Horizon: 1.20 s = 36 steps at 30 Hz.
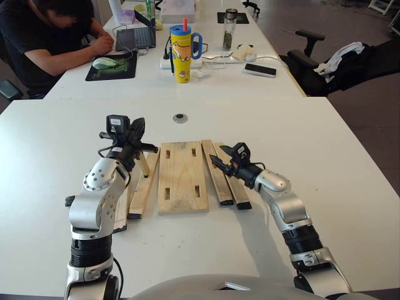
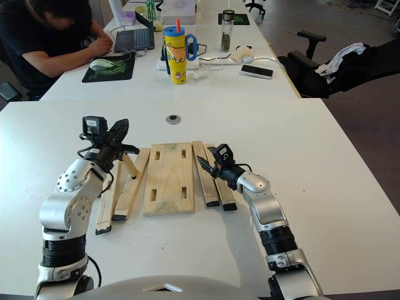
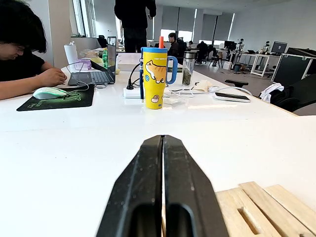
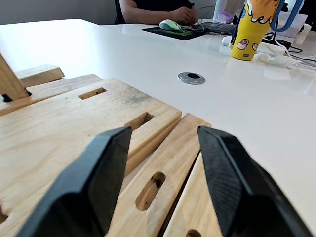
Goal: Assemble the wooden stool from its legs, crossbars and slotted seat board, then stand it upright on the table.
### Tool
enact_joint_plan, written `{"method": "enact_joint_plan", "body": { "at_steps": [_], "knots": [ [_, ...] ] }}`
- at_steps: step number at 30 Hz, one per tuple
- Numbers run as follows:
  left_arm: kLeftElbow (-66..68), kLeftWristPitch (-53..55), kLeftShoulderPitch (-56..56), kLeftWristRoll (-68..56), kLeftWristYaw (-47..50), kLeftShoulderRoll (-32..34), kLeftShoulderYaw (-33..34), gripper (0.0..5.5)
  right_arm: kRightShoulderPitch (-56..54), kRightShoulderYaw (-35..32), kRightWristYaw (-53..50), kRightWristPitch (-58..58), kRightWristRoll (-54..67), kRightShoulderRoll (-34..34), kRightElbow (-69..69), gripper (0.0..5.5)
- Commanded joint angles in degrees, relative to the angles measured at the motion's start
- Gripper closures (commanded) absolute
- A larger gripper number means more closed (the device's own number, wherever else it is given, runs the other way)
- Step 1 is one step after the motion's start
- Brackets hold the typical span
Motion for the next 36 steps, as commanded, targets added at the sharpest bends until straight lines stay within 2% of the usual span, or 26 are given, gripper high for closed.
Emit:
{"method": "enact_joint_plan", "body": {
  "at_steps": [1,6,9,13,18,20,24,27,33,36],
  "knots": [
    [4.43,3.54,-0.24,1.75,0.41,0.37,-1.34,5.48,-0.92,-0.05,-0.35,-0.21,-0.57,0.23,0.44,3.02],
    [4.32,0.0,-3.95,1.43,1.1,-0.52,1.4,5.48,-0.91,-0.11,-0.39,-0.32,-0.52,0.36,0.52,3.02],
    [0.86,-7.57,-7.32,-0.61,1.94,-2.46,5.59,5.48,-0.68,-0.21,-0.4,-0.46,-0.52,0.36,0.55,3.02],
    [-2.67,-11.92,-11.63,-1.59,1.97,-2.21,7.43,5.48,-0.85,-0.26,-0.48,-0.6,-0.51,0.44,0.97,3.02],
    [-5.88,-11.96,-14.3,-2.09,1.84,-2.31,5.55,5.48,-0.92,-0.16,-0.57,-0.87,-0.59,0.55,1.49,3.02],
    [-4.62,-10.59,-10.68,-0.36,2.11,-2.22,4.06,5.48,-0.74,-0.12,-0.8,-0.78,-0.63,0.64,1.16,3.02],
    [2.53,0.53,0.97,3.31,2.08,-0.18,-1.76,5.48,-0.59,0.35,-0.76,-0.41,-0.56,0.97,0.44,3.02],
    [6.05,3.09,6.05,5.1,1.77,0.04,-3.96,5.48,-0.52,0.54,-0.74,-0.55,-0.74,1.12,0.69,3.02],
    [6.63,-3.93,-1.99,5.8,-0.27,-0.48,-4.31,5.48,-0.88,0.41,-1.37,-1.17,-1.11,1.68,1.59,3.02],
    [7.61,-7.19,-0.84,6.63,-0.41,-0.24,-3.31,5.48,-0.6,0.52,-1.63,-1.73,-1.3,2.02,2.11,3.02]
  ]
}}
